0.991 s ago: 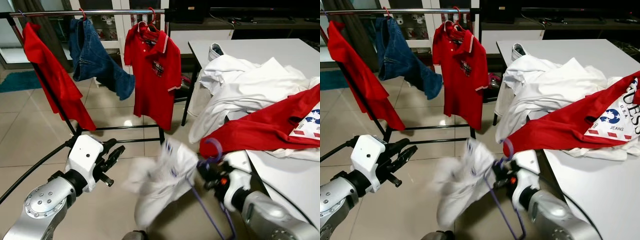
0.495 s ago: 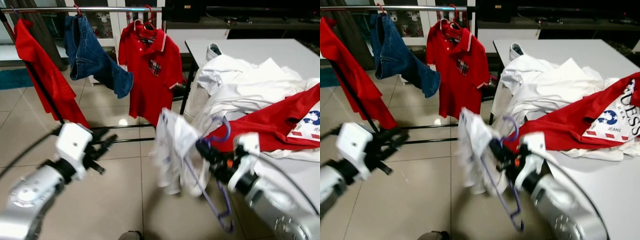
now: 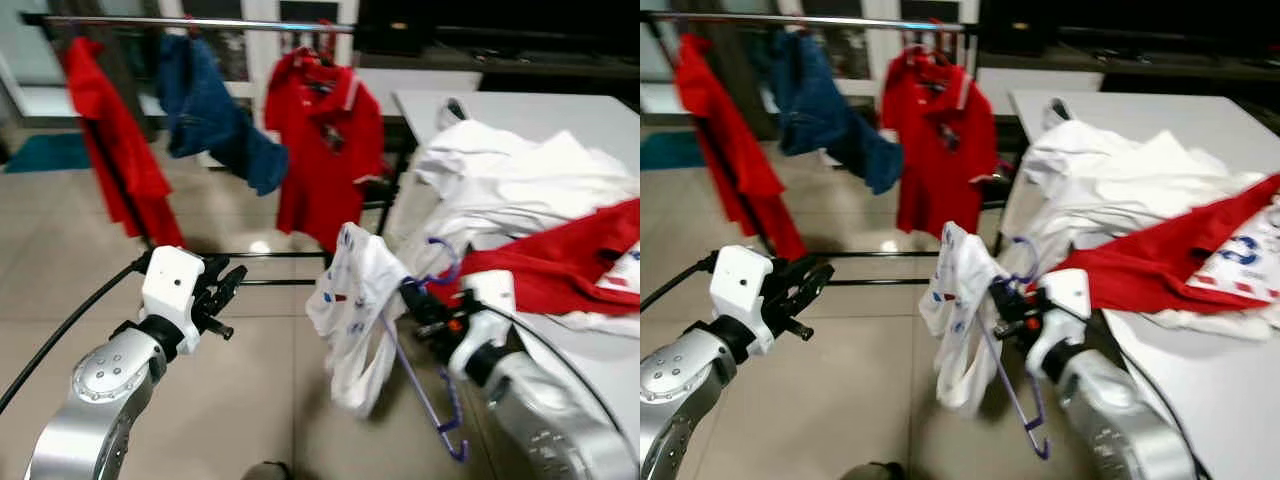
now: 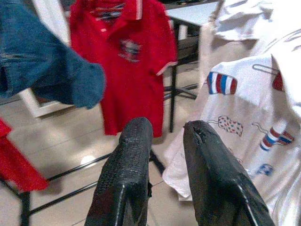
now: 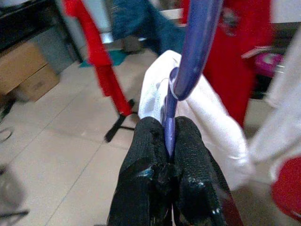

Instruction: Hang hanger

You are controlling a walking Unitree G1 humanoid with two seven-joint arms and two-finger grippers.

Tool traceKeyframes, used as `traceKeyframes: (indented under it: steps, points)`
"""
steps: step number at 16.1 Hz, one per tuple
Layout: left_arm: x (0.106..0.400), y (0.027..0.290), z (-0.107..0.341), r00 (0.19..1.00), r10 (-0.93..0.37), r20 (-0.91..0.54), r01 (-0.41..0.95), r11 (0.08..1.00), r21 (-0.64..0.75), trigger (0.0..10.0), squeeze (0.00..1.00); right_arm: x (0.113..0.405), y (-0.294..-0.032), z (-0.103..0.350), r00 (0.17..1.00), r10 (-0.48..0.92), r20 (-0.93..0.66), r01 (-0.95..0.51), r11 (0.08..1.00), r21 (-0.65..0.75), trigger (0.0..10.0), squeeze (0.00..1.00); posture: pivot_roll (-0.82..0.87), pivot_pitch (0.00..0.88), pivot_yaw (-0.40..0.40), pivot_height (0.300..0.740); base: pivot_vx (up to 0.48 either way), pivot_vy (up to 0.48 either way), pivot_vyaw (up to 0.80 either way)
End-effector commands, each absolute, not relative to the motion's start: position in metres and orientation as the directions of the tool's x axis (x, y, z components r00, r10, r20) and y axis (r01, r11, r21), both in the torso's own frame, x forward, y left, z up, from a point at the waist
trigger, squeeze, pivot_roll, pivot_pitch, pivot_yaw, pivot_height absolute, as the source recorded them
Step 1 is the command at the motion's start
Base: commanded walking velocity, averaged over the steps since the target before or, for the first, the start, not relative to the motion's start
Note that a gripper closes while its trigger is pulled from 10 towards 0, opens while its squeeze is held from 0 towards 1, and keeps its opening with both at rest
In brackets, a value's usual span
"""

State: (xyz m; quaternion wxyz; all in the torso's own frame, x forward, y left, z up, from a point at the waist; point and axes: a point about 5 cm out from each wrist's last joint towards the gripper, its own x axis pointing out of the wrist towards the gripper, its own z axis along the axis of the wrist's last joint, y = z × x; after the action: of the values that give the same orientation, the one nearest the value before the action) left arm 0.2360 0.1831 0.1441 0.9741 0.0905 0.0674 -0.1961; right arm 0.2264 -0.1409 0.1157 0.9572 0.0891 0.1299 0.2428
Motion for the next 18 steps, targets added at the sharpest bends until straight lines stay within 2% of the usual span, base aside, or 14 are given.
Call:
traceKeyframes:
  steps: [1, 3, 5, 8, 12, 14, 17, 18]
  points:
    - [0.240, 0.183, 0.151, 0.918, -0.366, -0.149, 0.390, 0.900, 0.194, 10.0, 0.00, 0.230, -0.138, 0.125, 0.853, 0.502, -0.147, -0.464, 0.856, 0.231, 10.0, 0.00, 0.17, 0.019, 0.007, 0.740, 0.000, 0.000, 0.80]
    - [0.242, 0.180, 0.158, 0.910, -0.386, -0.152, 0.411, 0.886, 0.212, 10.0, 0.00, 0.237, -0.142, 0.121, 0.856, 0.499, -0.139, -0.455, 0.852, 0.258, 10.0, 0.00, 0.22, 0.017, -0.009, 0.740, 0.000, 0.000, 0.80]
    - [0.247, 0.175, 0.158, 0.895, -0.416, -0.163, 0.446, 0.855, 0.266, 10.0, 0.00, 0.248, -0.142, 0.117, 0.850, 0.501, -0.164, -0.459, 0.856, 0.238, 10.0, 0.00, 0.18, 0.017, -0.029, 0.740, 0.000, 0.000, 0.80]
    - [0.253, 0.163, 0.146, 0.872, -0.451, -0.189, 0.483, 0.853, 0.198, 10.0, 0.00, 0.251, -0.140, 0.121, 0.841, 0.507, -0.187, -0.471, 0.858, 0.207, 10.0, 0.00, 0.13, 0.013, 0.020, 0.740, 0.000, 0.000, 0.80]
    - [0.266, 0.162, 0.147, 0.875, -0.446, -0.190, 0.477, 0.860, 0.182, 10.0, 0.00, 0.250, -0.139, 0.126, 0.859, 0.475, -0.188, -0.432, 0.872, 0.231, 10.0, 0.00, 0.06, 0.009, 0.018, 0.740, 0.000, 0.000, 0.80]
    - [0.275, 0.156, 0.144, 0.877, -0.449, -0.169, 0.473, 0.869, 0.148, 10.0, 0.00, 0.256, -0.136, 0.133, 0.894, 0.419, -0.158, -0.349, 0.874, 0.338, 10.0, 0.00, 0.03, 0.011, -0.010, 0.740, 0.000, 0.000, 0.00]
    - [0.265, 0.134, 0.140, 0.845, -0.496, -0.197, 0.526, 0.837, 0.151, 10.0, 0.00, 0.263, -0.130, 0.148, 0.868, 0.483, -0.118, -0.412, 0.831, 0.373, 10.0, 0.00, 0.09, 0.025, -0.071, 0.740, 0.000, 0.000, 0.00]
    - [0.262, 0.136, 0.137, 0.845, -0.493, -0.205, 0.525, 0.837, 0.155, 10.0, 0.00, 0.264, -0.128, 0.150, 0.852, 0.512, -0.108, -0.441, 0.815, 0.376, 10.0, 0.00, 0.09, 0.026, -0.079, 0.740, 0.000, 0.000, 0.00]
